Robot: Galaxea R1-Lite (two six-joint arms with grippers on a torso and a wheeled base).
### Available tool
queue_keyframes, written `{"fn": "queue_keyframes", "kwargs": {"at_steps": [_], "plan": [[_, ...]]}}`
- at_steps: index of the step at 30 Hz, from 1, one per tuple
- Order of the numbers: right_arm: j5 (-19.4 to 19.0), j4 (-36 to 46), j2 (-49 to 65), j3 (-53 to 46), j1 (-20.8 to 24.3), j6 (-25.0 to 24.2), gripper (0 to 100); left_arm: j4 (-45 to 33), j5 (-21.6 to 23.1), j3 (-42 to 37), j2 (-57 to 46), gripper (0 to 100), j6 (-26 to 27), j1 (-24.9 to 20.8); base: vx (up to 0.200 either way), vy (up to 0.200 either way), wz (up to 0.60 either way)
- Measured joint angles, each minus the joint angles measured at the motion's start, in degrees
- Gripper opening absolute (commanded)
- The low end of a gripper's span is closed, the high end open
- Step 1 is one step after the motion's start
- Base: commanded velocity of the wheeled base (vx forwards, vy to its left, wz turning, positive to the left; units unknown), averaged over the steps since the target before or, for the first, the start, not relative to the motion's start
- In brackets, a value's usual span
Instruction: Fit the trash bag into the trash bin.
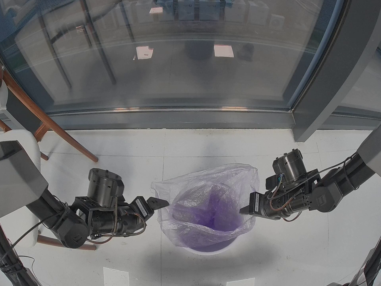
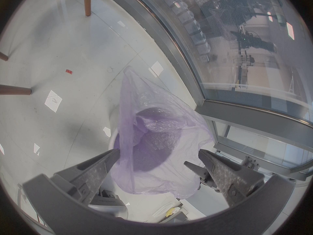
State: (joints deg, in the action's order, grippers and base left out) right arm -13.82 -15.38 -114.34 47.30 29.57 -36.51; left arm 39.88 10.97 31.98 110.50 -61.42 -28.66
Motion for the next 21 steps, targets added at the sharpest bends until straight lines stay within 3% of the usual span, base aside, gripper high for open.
{"fn": "queue_keyframes", "kwargs": {"at_steps": [6,7,21], "plan": [[0.4,0.0,-0.5,-0.2,0.1,0.1,0,-0.6,0.6,3.9,-0.3,100,-2.5,-2.7,0.0,0.0,0.0],[0.4,0.0,-0.5,-0.2,0.1,0.1,0,-0.7,0.6,4.2,-0.1,0,-2.6,-2.9,0.0,0.0,0.0],[1.8,0.0,0.3,-4.7,-0.4,0.1,0,-0.8,0.6,1.6,3.1,0,-2.4,-5.6,0.0,0.0,0.0]]}}
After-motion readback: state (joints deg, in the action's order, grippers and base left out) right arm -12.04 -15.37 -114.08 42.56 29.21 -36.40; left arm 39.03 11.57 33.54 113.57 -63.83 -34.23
